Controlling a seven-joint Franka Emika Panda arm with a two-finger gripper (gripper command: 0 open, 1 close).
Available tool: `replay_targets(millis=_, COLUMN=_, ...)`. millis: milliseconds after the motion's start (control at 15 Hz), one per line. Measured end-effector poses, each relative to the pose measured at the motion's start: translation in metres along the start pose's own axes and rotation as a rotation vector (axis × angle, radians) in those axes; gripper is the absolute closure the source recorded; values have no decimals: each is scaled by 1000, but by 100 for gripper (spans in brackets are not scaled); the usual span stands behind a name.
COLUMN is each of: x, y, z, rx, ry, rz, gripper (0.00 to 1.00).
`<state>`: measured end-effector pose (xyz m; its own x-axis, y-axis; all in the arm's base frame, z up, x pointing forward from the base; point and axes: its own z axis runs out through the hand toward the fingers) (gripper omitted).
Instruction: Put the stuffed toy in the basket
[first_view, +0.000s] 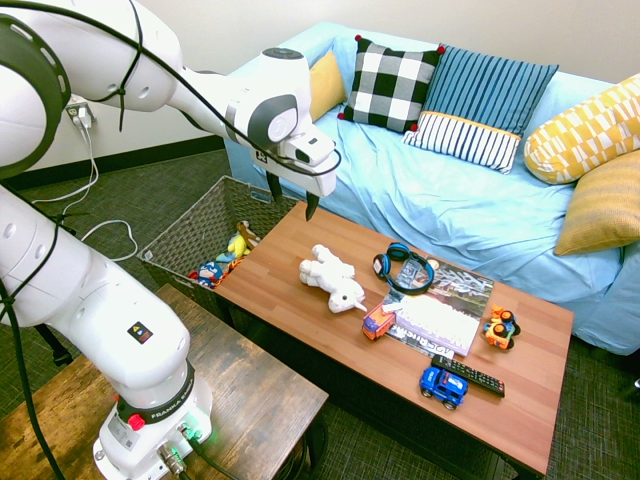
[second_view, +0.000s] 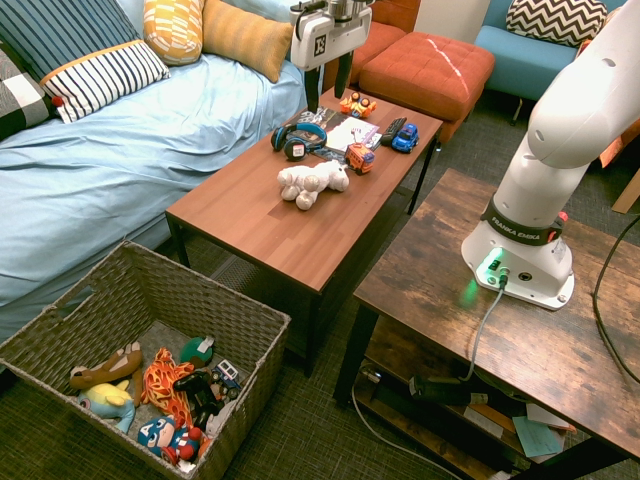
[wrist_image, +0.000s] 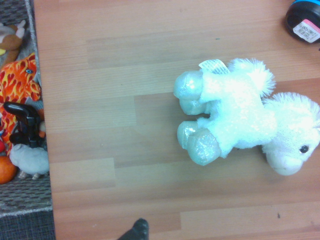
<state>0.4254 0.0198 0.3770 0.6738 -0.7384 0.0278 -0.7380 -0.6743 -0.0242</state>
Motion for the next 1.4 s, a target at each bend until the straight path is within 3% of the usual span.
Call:
replay_targets(millis=333, x=5, y=-11, z=22, rx=3, ry=-1, rz=52, gripper=0)
replay_targets(millis=800, x=47, y=-26, z=127, rx=-75, ry=-41, rz=266, gripper=0)
replay_targets(millis=1400, x=65, y=-20, z=243, rx=-142, ry=-120, rz=390, gripper=0)
